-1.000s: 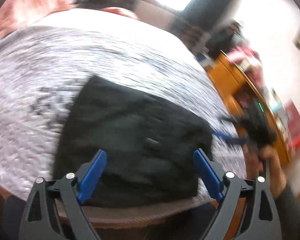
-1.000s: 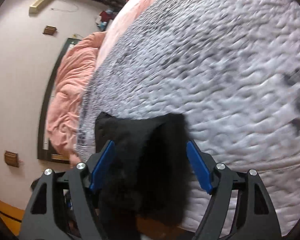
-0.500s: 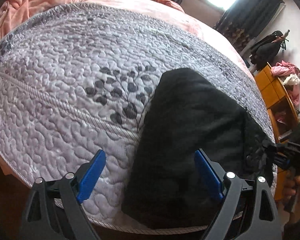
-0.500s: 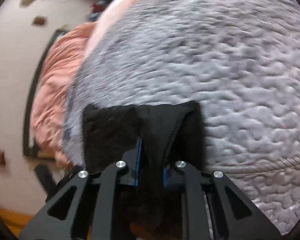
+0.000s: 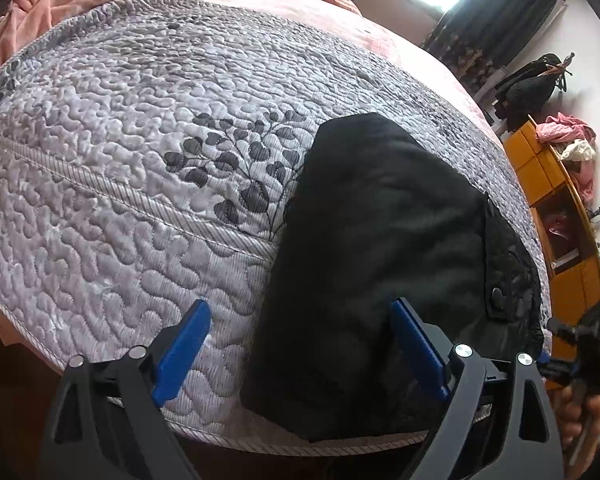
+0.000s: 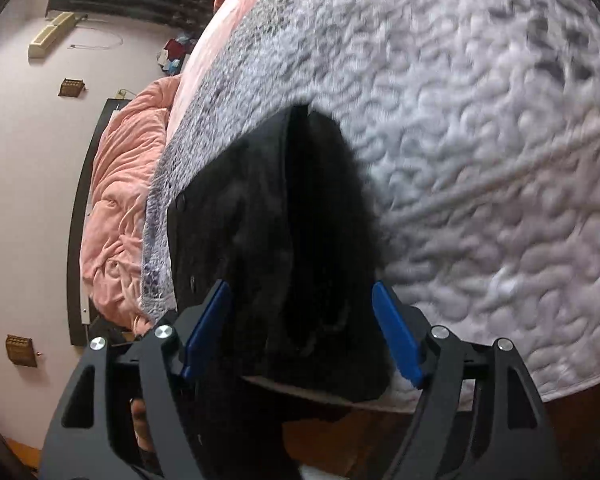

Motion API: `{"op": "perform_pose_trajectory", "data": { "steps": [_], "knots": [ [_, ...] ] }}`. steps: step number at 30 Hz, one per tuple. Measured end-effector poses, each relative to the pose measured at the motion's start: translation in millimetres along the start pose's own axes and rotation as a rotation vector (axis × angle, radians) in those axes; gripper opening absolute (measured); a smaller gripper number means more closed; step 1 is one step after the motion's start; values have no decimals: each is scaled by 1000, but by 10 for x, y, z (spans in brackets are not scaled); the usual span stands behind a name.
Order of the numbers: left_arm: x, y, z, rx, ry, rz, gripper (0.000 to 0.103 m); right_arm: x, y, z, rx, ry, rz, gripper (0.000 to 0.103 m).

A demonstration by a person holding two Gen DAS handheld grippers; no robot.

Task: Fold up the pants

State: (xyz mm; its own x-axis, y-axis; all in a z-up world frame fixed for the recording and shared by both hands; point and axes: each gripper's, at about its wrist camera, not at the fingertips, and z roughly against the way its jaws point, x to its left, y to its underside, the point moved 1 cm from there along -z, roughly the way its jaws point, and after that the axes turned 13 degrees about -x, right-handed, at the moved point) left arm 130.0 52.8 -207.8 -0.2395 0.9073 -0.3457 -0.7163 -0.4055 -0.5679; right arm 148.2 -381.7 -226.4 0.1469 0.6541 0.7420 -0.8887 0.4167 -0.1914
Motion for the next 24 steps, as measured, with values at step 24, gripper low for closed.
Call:
{"op": "perform_pose_trajectory", "data": {
  "steps": [24],
  "knots": [
    [-10, 54, -51, 46, 32, -53, 96, 645, -171, 162, -160, 65, 222, 46]
  ]
}}
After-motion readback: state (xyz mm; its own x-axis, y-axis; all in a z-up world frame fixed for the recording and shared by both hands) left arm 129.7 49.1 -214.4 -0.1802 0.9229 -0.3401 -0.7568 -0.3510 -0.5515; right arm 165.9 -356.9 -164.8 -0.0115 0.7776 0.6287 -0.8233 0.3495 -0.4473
